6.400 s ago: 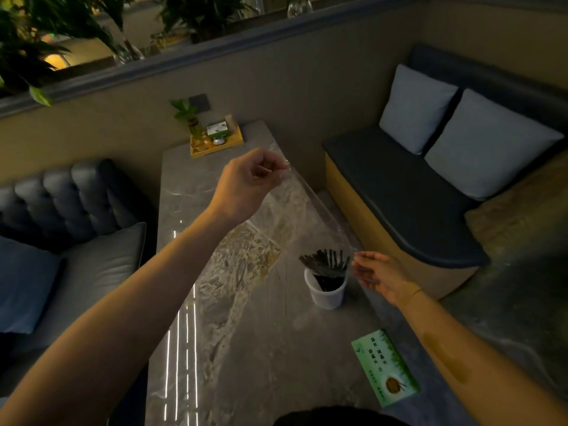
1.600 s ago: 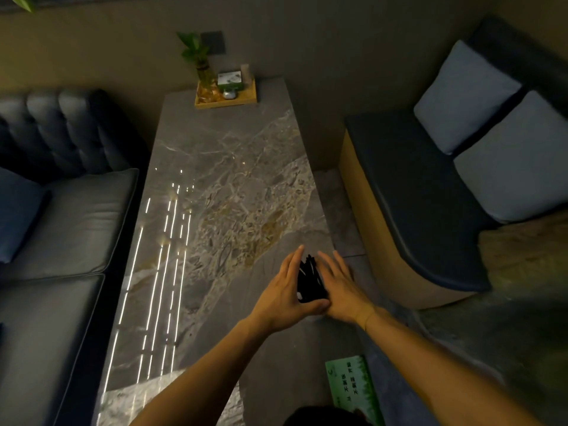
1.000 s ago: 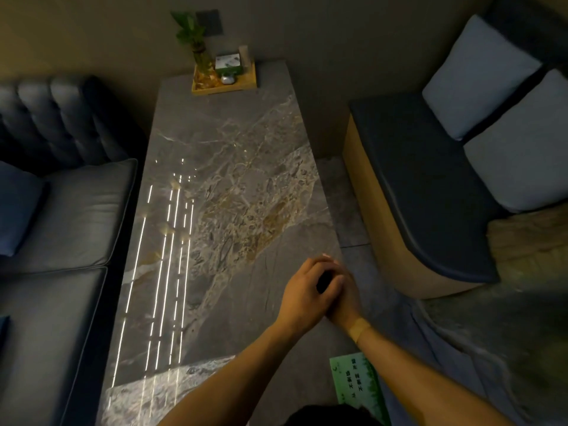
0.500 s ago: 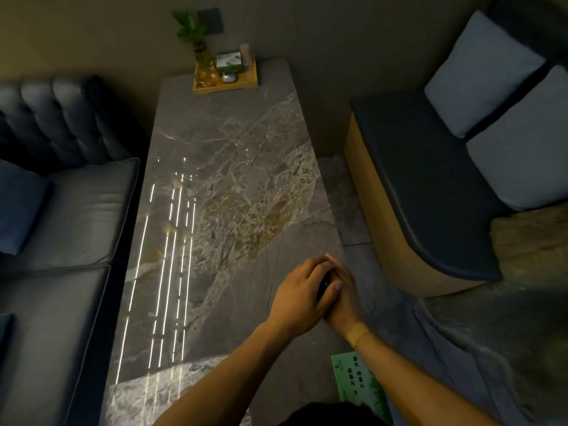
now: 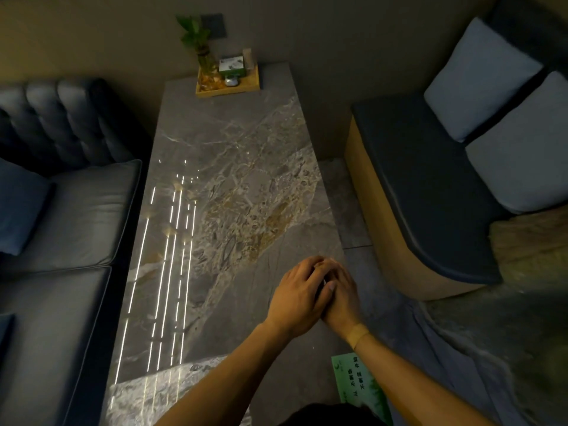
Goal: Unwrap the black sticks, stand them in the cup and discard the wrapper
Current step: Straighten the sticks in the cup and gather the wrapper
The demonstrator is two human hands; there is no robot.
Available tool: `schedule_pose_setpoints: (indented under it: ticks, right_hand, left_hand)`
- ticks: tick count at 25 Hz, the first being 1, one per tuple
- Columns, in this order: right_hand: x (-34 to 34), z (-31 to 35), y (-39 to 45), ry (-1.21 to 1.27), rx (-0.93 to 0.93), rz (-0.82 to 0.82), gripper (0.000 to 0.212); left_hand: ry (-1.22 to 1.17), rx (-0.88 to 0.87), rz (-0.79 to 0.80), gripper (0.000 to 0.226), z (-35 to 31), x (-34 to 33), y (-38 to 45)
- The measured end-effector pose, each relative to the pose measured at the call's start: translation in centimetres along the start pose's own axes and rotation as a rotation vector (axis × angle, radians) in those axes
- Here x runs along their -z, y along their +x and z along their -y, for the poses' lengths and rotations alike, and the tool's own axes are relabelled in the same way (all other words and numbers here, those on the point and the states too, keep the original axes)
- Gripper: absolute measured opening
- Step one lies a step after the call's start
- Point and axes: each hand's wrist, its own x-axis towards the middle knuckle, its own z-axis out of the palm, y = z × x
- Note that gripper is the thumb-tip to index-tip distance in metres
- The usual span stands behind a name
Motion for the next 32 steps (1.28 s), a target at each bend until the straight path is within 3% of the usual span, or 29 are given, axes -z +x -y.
schedule_pose_setpoints:
  ticks: [5,9,14,19,23,28,32]
  right_hand:
    - [-0.4,-0.2,-0.1,0.042,-0.076,0.030,0.059]
    - [-0.3,0.2,0.2,-0.002,-0.041,0.020,0.069]
    - [0.1,-0.4,0.0,-0.062,-0.016,0.162,0.090]
    - [0.2,-0.3,1.1,-0.215,0.026,0.313,0.103]
    - [0.2,0.7,1.5,-0.272,0.009,0.318,0.101]
    - [-0.3,1.5,0.7,-0.254,-0.097,0.281,0.117]
    - [0.5,0.6,0.0,-0.177,-0.074,0.262,0.125]
  left_hand:
    - [0.037,-0.007,0.035,0.046,0.6,0.5,-0.2]
    - [-0.096,0.153,0.040,0.057,1.6,0.7,-0.8]
    - [-0.359,0.335,0.059,0.086,2.7,1.2,-1.3]
    - [-0.445,0.390,0.150,0.100,3.1,1.2,-1.8]
    - [-0.637,0.415,0.172,0.097,2.8,1.4,-1.6]
    - [-0.817,0.469,0.105,0.087,2.6,1.6,-1.7]
    - [-0.925,0.541,0.028,0.077,2.8,1.8,-2.2]
